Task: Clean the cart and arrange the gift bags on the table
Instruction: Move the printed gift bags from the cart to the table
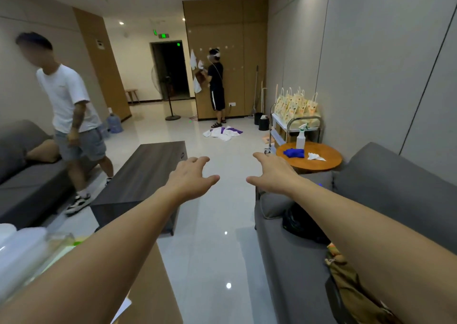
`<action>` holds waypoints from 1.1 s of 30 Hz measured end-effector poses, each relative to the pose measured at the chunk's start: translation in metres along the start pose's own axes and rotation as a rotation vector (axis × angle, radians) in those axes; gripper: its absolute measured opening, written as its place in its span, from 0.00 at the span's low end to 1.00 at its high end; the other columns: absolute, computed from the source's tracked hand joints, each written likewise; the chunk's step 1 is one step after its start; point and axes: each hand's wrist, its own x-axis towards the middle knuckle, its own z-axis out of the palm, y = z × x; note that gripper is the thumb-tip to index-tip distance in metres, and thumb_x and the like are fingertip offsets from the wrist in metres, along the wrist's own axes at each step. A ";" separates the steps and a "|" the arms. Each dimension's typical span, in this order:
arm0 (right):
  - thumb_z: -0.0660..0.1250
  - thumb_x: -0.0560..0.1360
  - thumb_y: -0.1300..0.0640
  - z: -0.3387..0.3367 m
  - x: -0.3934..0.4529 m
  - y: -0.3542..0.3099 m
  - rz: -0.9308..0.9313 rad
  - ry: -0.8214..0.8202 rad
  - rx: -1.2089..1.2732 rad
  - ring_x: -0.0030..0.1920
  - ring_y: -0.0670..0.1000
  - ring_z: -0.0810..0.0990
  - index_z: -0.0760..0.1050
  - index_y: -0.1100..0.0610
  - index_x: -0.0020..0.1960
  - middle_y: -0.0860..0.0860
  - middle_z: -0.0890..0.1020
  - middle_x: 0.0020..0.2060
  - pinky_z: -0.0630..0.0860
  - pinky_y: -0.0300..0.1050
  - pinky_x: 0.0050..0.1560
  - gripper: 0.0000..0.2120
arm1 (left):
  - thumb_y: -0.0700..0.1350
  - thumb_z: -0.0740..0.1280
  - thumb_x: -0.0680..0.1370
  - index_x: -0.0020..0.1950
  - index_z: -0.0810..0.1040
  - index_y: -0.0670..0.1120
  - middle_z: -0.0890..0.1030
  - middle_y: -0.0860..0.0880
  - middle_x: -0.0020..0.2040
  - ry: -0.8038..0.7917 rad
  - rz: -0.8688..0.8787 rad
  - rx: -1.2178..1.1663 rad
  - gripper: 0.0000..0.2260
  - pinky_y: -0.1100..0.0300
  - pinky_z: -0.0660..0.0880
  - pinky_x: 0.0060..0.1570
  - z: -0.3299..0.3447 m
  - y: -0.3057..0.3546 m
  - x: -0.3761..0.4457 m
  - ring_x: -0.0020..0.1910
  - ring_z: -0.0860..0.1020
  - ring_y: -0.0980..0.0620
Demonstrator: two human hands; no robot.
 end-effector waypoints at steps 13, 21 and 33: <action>0.69 0.76 0.39 0.047 0.289 0.006 0.049 0.011 -0.058 0.68 0.57 0.72 0.59 0.50 0.79 0.55 0.73 0.70 0.75 0.55 0.65 0.38 | 0.61 0.64 0.79 0.80 0.61 0.53 0.66 0.47 0.78 -0.024 0.057 -0.018 0.31 0.43 0.66 0.71 0.035 -0.085 0.292 0.76 0.63 0.43; 0.69 0.76 0.39 0.052 0.480 -0.011 0.102 0.012 -0.066 0.69 0.57 0.72 0.59 0.50 0.79 0.55 0.71 0.72 0.74 0.53 0.65 0.37 | 0.60 0.64 0.79 0.79 0.63 0.52 0.66 0.46 0.77 -0.046 0.090 -0.059 0.30 0.45 0.66 0.72 0.026 -0.138 0.488 0.75 0.64 0.43; 0.69 0.77 0.41 0.112 0.762 0.009 0.044 0.012 -0.060 0.68 0.57 0.70 0.62 0.51 0.77 0.55 0.73 0.69 0.70 0.52 0.63 0.34 | 0.60 0.65 0.79 0.79 0.63 0.52 0.67 0.46 0.76 -0.078 0.028 0.003 0.30 0.46 0.68 0.70 0.080 -0.231 0.740 0.74 0.65 0.43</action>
